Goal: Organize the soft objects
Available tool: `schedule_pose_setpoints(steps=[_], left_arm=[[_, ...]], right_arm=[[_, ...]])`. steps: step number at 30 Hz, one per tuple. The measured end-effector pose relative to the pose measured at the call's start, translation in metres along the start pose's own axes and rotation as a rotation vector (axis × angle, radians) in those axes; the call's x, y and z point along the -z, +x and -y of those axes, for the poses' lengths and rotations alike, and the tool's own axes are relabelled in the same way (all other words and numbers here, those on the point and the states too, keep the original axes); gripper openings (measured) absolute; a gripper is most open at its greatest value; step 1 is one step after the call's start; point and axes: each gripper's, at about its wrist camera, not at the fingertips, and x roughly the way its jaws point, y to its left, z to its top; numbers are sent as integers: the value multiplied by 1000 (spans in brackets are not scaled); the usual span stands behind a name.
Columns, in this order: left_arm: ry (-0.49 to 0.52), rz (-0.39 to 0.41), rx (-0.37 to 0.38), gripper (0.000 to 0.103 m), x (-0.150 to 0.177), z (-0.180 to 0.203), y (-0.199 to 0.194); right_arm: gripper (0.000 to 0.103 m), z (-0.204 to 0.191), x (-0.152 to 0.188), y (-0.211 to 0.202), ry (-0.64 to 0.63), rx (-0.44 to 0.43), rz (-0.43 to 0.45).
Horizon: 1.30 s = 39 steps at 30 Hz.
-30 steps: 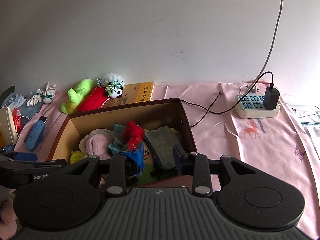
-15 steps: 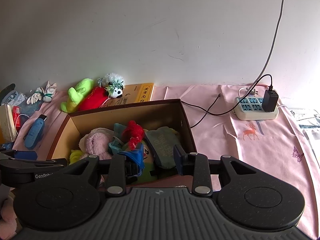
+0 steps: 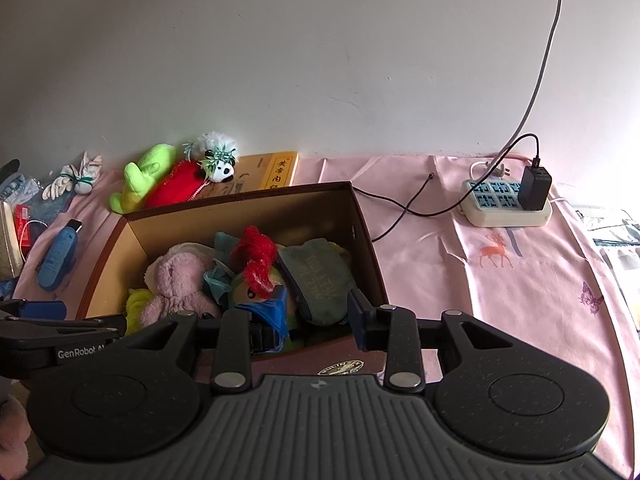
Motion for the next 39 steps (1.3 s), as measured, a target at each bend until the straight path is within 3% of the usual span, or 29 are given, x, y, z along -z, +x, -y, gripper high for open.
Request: schedule_pose_setpoints(steps=[39], left_arm=[[-13,-16,20,70,14,-2,8]], right_arm=[[17,-1,10,13,9,5,-70]])
